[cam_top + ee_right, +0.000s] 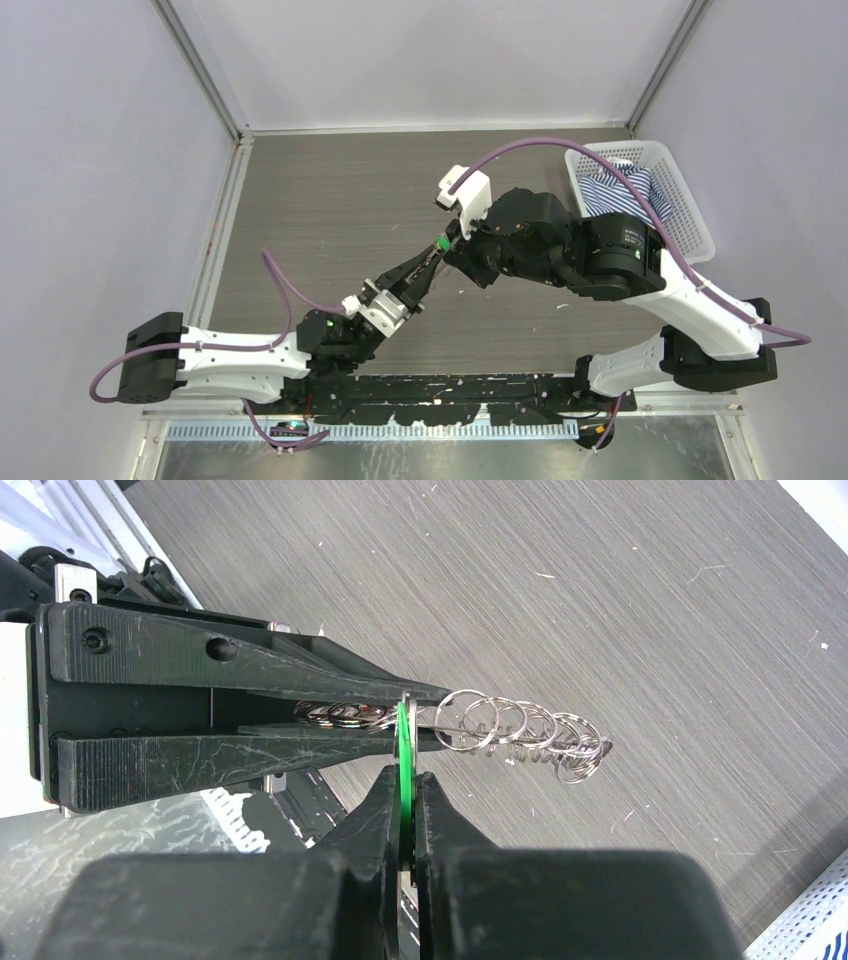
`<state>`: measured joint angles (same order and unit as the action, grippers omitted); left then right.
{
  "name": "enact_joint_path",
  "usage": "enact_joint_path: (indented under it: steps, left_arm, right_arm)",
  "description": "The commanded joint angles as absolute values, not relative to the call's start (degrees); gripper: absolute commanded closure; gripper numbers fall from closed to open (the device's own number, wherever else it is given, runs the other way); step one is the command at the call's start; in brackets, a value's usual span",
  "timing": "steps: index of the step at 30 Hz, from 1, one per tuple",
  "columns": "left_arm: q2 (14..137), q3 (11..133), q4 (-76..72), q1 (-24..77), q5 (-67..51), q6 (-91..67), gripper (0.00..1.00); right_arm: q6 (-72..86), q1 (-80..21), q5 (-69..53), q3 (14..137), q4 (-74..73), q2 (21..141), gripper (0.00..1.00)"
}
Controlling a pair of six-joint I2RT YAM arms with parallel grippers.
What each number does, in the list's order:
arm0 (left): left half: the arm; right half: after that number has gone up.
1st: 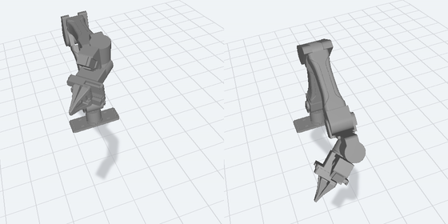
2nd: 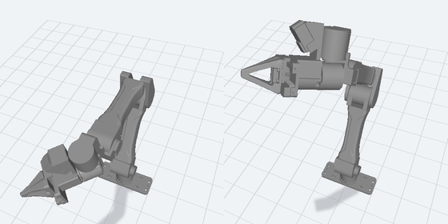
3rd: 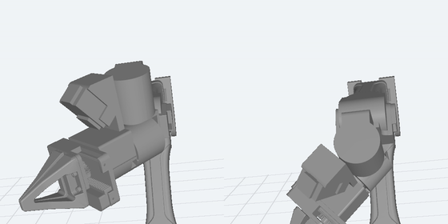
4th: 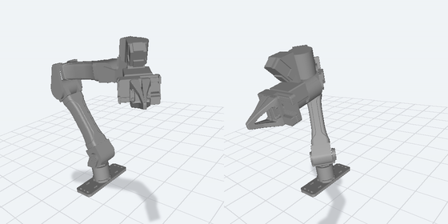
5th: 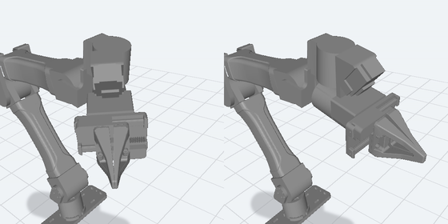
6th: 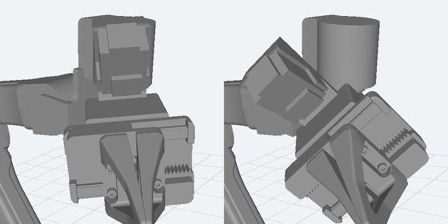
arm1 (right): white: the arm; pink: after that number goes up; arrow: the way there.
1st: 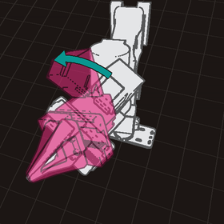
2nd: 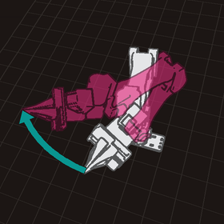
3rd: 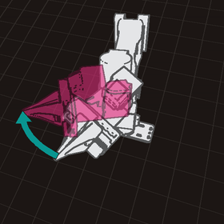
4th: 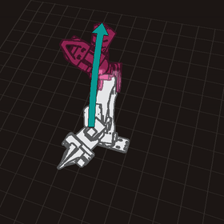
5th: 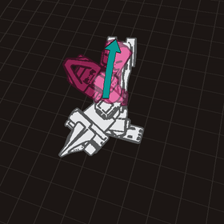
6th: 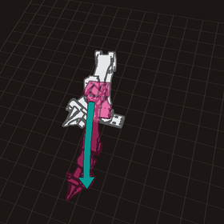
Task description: Remove the keys from the keyring
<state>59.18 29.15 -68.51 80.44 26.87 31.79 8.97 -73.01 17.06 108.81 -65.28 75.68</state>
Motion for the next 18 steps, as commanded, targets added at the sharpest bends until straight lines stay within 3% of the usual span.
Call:
enact_joint_path:
  steps: [1, 9, 15, 18]
  left_arm:
    - [58.7, 28.4, -75.1, 80.1, 26.5, 33.6, 1.00]
    - [59.2, 29.5, -74.3, 80.1, 33.6, 34.0, 0.99]
    - [57.4, 30.9, -66.0, 80.1, 31.7, 28.3, 1.00]
    - [56.2, 30.8, -63.1, 80.1, 29.9, 24.7, 0.82]
  right_arm:
    - [9.7, -73.3, 17.7, 111.4, -63.3, 74.3, 0.99]
    - [9.4, -73.3, 12.1, 111.1, -63.0, 74.0, 0.99]
    - [8.8, -73.3, 12.8, 111.3, -63.7, 74.8, 0.99]
    - [8.6, -73.3, 13.8, 112.0, -63.8, 75.2, 0.99]
